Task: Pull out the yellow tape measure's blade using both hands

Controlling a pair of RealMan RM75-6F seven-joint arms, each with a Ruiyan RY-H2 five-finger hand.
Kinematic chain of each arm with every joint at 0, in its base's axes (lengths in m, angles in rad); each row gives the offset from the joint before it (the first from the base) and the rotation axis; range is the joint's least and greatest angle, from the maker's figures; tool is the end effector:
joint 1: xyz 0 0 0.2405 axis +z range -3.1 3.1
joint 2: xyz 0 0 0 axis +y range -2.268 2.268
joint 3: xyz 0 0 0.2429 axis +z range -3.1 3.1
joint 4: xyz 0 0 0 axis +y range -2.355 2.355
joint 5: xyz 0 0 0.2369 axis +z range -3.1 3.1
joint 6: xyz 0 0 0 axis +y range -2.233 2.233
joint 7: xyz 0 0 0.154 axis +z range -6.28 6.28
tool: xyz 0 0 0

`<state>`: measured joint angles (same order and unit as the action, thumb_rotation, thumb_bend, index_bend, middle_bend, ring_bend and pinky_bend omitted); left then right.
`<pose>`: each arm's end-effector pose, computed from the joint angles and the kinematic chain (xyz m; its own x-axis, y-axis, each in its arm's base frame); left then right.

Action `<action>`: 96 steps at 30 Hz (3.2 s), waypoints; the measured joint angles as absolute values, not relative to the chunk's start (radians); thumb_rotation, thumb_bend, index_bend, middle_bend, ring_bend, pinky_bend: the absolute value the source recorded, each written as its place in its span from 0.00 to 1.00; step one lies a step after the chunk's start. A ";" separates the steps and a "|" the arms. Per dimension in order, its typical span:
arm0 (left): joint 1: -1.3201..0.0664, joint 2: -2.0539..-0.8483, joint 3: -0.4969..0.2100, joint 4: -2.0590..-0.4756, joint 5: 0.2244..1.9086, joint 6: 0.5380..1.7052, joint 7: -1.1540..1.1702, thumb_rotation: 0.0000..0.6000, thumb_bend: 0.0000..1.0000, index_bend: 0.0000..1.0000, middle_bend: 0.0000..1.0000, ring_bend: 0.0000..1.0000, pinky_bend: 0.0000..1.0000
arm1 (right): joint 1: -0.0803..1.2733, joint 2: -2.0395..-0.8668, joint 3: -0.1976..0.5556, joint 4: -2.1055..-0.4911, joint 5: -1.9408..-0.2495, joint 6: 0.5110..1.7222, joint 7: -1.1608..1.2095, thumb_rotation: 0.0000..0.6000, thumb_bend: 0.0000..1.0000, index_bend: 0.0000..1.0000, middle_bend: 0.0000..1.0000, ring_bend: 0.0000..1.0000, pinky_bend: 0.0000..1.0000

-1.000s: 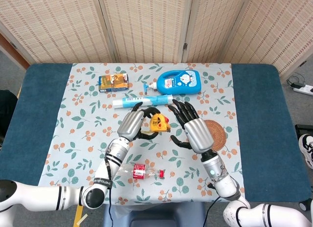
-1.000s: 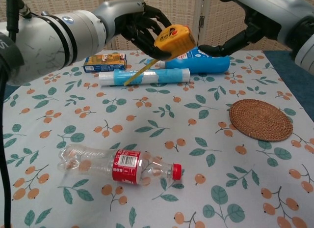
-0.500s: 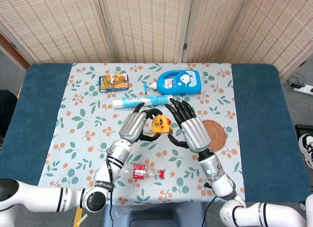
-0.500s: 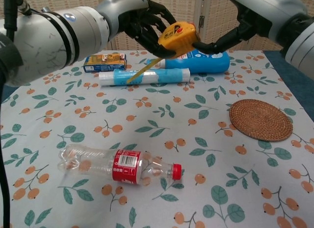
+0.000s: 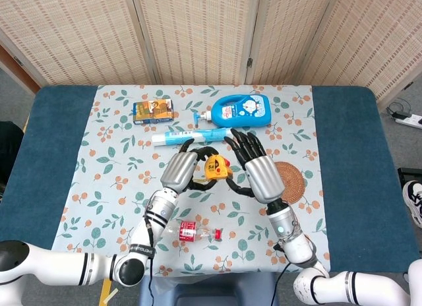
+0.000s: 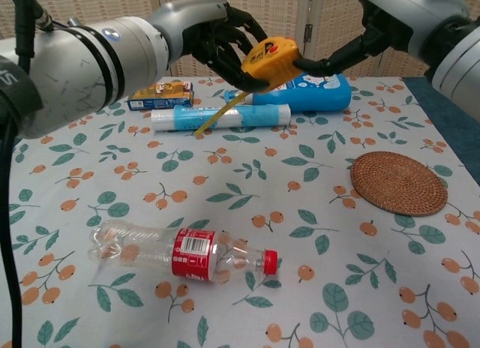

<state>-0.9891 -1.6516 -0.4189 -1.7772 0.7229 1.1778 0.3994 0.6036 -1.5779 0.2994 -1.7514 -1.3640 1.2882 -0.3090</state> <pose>0.0316 0.3390 -0.0281 -0.0244 0.2945 0.9553 0.9458 -0.3026 0.1175 -0.0564 -0.3074 0.0134 0.0726 0.0139 0.9973 -0.8934 -0.4435 0.0713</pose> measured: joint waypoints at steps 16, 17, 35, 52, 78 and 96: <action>-0.980 -1.668 -0.411 -1.720 0.737 1.167 0.369 1.00 0.34 0.51 0.49 0.37 0.06 | 0.603 -1.575 0.307 -1.760 -1.341 1.312 -0.334 1.00 0.45 0.21 0.07 0.08 0.00; -0.981 -1.668 -0.412 -1.718 0.737 1.166 0.367 1.00 0.34 0.51 0.49 0.37 0.06 | 0.603 -1.575 0.309 -1.762 -1.339 1.313 -0.334 1.00 0.45 0.24 0.08 0.08 0.00; -0.979 -1.676 -0.417 -1.688 0.741 1.151 0.355 1.00 0.34 0.51 0.49 0.36 0.06 | 0.611 -1.585 0.321 -1.777 -1.291 1.325 -0.385 1.00 0.45 0.54 0.29 0.22 0.03; -0.984 -1.692 -0.419 -1.651 0.736 1.131 0.345 1.00 0.34 0.51 0.49 0.36 0.06 | 0.618 -1.594 0.316 -1.760 -1.283 1.317 -0.344 1.00 0.56 0.54 0.53 0.42 0.04; -0.939 -1.671 -0.367 -1.552 0.777 1.067 0.283 1.00 0.34 0.52 0.49 0.36 0.06 | 0.591 -1.521 0.307 -1.743 -1.323 1.309 -0.184 1.00 0.72 0.59 0.62 0.48 0.04; -0.857 -1.514 -0.261 -1.452 0.961 0.828 0.056 1.00 0.34 0.51 0.49 0.36 0.06 | 0.504 -1.289 0.263 -1.717 -1.509 1.363 0.133 1.00 0.72 0.60 0.62 0.48 0.04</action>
<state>-0.8567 -1.5141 -0.2608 -1.4520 0.9612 0.8282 0.0564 0.5043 -1.2888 0.2627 -1.7174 -1.5095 1.3628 0.1330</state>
